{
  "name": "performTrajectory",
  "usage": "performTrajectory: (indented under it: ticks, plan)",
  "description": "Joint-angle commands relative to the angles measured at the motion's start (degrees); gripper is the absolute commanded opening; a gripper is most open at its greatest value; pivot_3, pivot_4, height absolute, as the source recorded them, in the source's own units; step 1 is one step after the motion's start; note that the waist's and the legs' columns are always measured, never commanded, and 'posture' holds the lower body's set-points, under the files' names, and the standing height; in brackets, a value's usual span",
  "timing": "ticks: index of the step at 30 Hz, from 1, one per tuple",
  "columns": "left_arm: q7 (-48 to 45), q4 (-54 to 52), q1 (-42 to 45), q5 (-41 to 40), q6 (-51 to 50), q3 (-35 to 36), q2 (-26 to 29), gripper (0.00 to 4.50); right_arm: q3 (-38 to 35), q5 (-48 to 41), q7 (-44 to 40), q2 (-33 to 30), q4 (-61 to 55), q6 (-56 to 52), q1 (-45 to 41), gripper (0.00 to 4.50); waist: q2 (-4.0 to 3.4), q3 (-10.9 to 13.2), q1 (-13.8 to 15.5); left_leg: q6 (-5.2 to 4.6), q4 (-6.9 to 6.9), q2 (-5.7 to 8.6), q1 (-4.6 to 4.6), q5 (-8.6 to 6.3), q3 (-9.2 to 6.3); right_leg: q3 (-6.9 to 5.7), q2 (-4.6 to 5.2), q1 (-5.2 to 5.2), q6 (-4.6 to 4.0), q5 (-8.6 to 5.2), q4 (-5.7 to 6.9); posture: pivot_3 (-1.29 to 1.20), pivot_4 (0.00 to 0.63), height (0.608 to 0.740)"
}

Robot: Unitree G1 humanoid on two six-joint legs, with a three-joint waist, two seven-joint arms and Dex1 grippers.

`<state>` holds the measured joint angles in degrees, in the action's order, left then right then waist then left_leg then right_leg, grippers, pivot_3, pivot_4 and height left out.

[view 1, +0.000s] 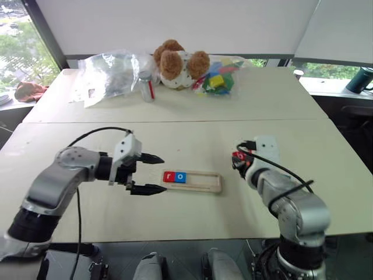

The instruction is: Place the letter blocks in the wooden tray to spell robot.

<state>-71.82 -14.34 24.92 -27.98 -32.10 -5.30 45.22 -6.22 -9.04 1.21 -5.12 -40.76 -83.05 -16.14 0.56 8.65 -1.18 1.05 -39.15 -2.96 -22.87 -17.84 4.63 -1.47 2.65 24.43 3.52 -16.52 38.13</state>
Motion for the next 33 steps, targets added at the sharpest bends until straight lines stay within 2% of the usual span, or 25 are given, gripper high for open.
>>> performTrajectory:
  ticks: [1, 4, 7, 13, 14, 19, 22, 25, 27, 31, 33]
  plan:
    - [-0.7, 1.4, 2.3, 0.8, 1.7, -1.3, -0.9, 4.50, -2.3, 1.5, 2.0, 3.4, -3.3, -3.4, 1.7, 1.16, 0.00, 0.0, 0.1, 0.00, 0.00, 0.02, 0.01, 0.00, 0.00, 0.00, 0.00, 0.00, 0.00, 0.00, 0.01, 0.00, 0.150, 0.740]
    - [-1.3, 2.8, 3.5, 1.3, 2.1, -2.0, -1.2, 4.50, -3.6, 2.5, 2.8, 5.7, -0.6, -2.2, 2.0, 1.16, 0.00, 0.0, 0.1, 0.00, 0.00, 0.04, 0.01, 0.00, 0.01, 0.00, -0.01, 0.00, 0.00, 0.00, 0.00, 0.00, 0.150, 0.740]
    - [-1.8, 4.0, 4.4, 1.4, 2.4, -2.3, -1.2, 4.50, -3.3, 3.4, 3.0, 5.0, 2.8, 1.0, 1.6, 1.16, 0.00, 0.0, 0.1, 0.00, 0.00, 0.04, 0.00, 0.00, 0.00, -0.02, -0.03, 0.00, 0.00, 0.00, -0.01, 0.00, 0.150, 0.740]
    - [-1.8, 4.1, 4.2, 1.2, 2.2, -1.8, -0.9, 4.50, -1.8, 4.2, 3.3, 4.5, 3.9, 2.5, 2.4, 4.19, 0.01, 0.0, 0.2, 0.00, 0.00, 0.04, 0.01, 0.00, -0.01, 0.00, -0.03, 0.00, 0.00, 0.00, -0.01, 0.00, 0.150, 0.740]
    - [-1.7, 4.2, 4.1, 1.2, 2.2, -1.6, -0.8, 4.50, -1.8, 4.6, 3.6, 4.3, 3.3, 2.1, 2.2, 4.47, 0.02, 0.0, 0.2, 0.00, 0.00, 0.04, 0.00, 0.00, -0.01, 0.00, -0.03, -0.01, 0.00, 0.00, -0.01, 0.00, 0.150, 0.740]
    - [-1.8, 4.4, 3.6, 1.0, 2.3, -0.8, -0.2, 4.50, -1.6, 3.2, 0.7, -0.7, -2.5, -1.0, -0.9, 4.47, 0.01, 0.0, 0.4, -0.01, -0.01, 0.05, -0.03, 0.00, -0.01, 0.00, 0.01, -0.01, 0.00, 0.00, -0.04, 0.00, 0.150, 0.740]
    - [-2.6, 4.4, 3.7, 0.2, 1.9, -0.2, 0.5, 4.50, -3.1, -1.5, -7.1, -6.0, -3.6, 2.2, -3.6, 4.47, 0.00, 0.0, 0.1, -0.01, 0.00, 0.04, -0.02, 0.00, -0.02, -0.02, -0.02, 0.01, 0.00, 0.00, -0.04, 0.00, 0.150, 0.740]
    - [-3.8, 3.7, 3.2, -0.5, 1.9, -0.3, 1.0, 4.50, -1.8, -3.0, -18.3, -17.6, 3.3, 16.7, -1.5, 4.47, 0.01, 0.0, 0.2, -0.02, 0.03, 0.04, -0.01, 0.00, -0.03, -0.02, -0.06, 0.01, 0.00, -0.01, -0.05, 0.00, 0.150, 0.740]
    - [-3.7, 3.3, 2.1, 0.8, 3.3, -1.2, 1.0, 4.50, -1.3, -5.6, -33.1, -25.2, 11.0, 31.7, 2.7, 4.47, 0.01, 0.0, 0.5, -0.05, 0.03, 0.06, -0.02, -0.02, -0.04, -0.02, -0.07, -0.02, 0.00, -0.01, -0.13, 0.00, 0.150, 0.740]
    - [-2.8, 2.1, 0.6, 0.1, 2.4, -0.4, 1.1, 4.50, -3.0, -10.1, -52.4, -34.0, 23.8, 49.3, 5.5, 4.47, 0.07, 0.0, 0.5, -0.20, 0.02, 0.10, -0.04, -0.11, -0.04, 0.00, -0.05, -0.13, 0.06, -0.04, -0.26, 0.00, 0.150, 0.740]
    - [-2.7, 2.1, 0.2, 0.1, 2.3, 0.1, 1.7, 4.50, -2.5, -10.1, -57.4, -36.6, 29.3, 54.7, 4.4, 4.47, 0.07, 0.1, 0.4, -0.20, -0.03, 0.10, -0.03, -0.11, -0.01, 0.02, -0.04, -0.12, 0.06, -0.03, -0.22, 0.00, 0.150, 0.740]
